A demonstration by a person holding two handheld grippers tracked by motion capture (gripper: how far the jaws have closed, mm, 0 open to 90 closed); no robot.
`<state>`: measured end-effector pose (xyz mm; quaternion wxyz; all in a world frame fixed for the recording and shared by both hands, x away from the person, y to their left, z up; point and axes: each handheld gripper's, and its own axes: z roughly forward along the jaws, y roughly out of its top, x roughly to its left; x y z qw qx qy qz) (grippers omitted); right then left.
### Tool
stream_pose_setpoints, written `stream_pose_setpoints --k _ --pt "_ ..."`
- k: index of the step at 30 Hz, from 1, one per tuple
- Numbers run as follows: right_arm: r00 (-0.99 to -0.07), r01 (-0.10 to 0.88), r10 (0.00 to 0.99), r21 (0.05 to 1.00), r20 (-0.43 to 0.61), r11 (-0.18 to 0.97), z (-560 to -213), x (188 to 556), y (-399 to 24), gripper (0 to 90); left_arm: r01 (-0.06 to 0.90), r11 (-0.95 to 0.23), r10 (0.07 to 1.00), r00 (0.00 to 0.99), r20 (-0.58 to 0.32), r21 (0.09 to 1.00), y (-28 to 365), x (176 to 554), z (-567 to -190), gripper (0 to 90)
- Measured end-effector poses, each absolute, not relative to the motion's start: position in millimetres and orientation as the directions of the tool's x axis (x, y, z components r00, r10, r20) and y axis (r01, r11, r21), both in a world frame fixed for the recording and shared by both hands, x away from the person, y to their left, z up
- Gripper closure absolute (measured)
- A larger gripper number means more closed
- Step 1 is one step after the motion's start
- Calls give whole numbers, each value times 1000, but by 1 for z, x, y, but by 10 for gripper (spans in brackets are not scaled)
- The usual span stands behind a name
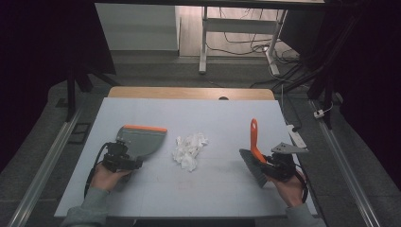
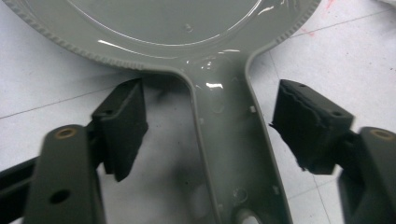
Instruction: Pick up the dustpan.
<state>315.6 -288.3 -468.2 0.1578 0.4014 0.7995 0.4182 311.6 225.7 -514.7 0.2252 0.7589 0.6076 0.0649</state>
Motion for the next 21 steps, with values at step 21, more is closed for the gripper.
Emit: stream_pose_setpoints --k 21 --pt "-618 522 782 788 87 325 -470 316 -289 700 885 -107 950 226 -217 452 227 314 -521 608"
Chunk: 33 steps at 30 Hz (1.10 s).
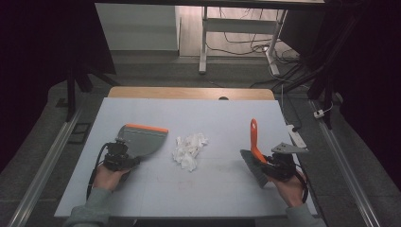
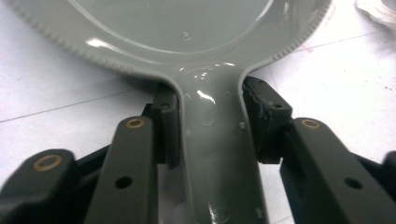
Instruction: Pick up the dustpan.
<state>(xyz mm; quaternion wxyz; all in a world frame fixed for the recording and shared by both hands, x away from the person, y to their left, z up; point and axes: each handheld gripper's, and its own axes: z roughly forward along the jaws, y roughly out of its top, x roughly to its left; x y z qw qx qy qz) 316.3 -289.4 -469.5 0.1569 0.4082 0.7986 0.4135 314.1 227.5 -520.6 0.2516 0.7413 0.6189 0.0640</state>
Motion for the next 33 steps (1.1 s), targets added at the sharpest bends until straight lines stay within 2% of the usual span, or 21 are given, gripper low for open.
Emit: stream_pose_setpoints --k 19,33 --pt "-616 524 783 789 89 322 -469 316 -290 701 860 -84 946 228 -231 504 240 310 -516 618" --pt "-615 520 784 791 85 322 -469 315 -290 701 814 -78 937 257 -236 575 250 304 -508 619"
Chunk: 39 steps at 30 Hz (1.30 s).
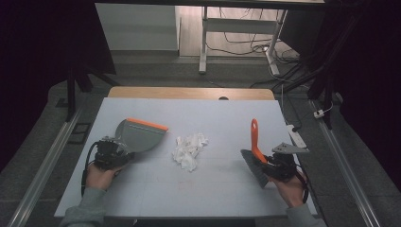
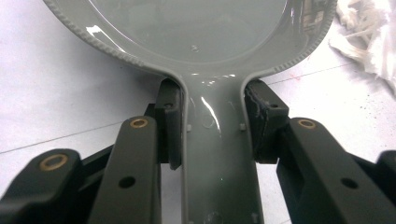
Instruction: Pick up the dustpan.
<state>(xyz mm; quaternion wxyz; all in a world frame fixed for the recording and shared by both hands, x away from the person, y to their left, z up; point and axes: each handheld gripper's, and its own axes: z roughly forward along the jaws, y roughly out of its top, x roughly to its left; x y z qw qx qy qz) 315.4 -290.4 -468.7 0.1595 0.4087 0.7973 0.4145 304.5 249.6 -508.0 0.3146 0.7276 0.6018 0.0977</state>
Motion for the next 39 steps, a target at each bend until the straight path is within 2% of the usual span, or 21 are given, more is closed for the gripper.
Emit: stream_pose_setpoints --k 18,37,39 --pt "-610 515 788 799 89 309 -467 315 -293 702 757 -95 908 331 -255 646 266 294 -488 620" --pt "-601 513 794 807 92 294 -464 315 -296 702 680 -230 838 502 -214 696 275 272 -471 620" --pt "-604 508 792 810 91 294 -463 315 -294 702 668 -267 829 527 -188 694 274 267 -468 619"
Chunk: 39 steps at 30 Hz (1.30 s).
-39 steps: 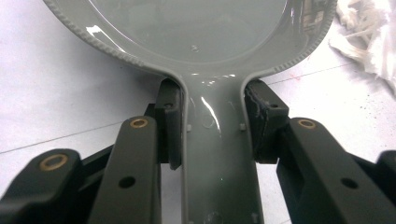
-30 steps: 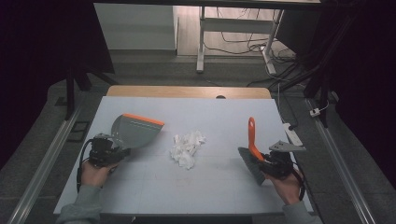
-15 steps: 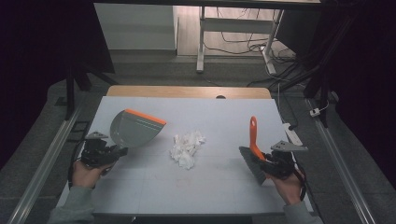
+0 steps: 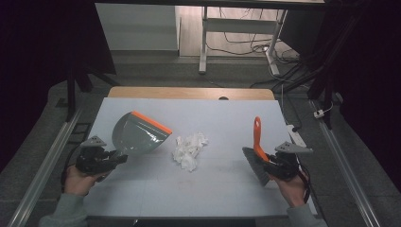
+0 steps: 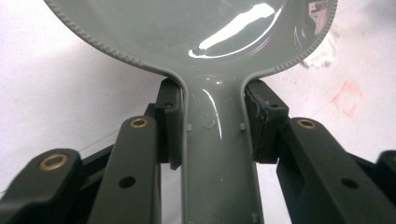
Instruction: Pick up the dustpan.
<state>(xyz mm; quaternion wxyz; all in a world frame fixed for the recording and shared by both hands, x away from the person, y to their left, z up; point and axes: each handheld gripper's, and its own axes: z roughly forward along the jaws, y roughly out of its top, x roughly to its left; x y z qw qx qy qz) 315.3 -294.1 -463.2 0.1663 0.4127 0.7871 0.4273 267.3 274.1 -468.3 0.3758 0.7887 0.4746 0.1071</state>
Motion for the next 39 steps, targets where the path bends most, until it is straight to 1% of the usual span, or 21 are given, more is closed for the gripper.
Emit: stream_pose_setpoints --k 12,18,21,28,39 --pt "-603 507 792 815 101 282 -461 317 -292 702 653 -307 795 576 -191 693 280 259 -467 619" --pt "-597 505 795 820 109 268 -460 319 -292 702 643 -339 780 600 -177 687 282 253 -467 619" --pt "-597 501 795 824 107 265 -457 320 -291 702 638 -364 779 608 -154 678 280 249 -467 619" --pt "-596 494 795 832 113 252 -453 323 -287 702 625 -390 749 643 -162 676 277 243 -468 619" --pt "-600 486 790 842 127 233 -447 336 -276 702 616 -451 704 690 -166 646 274 235 -477 619"
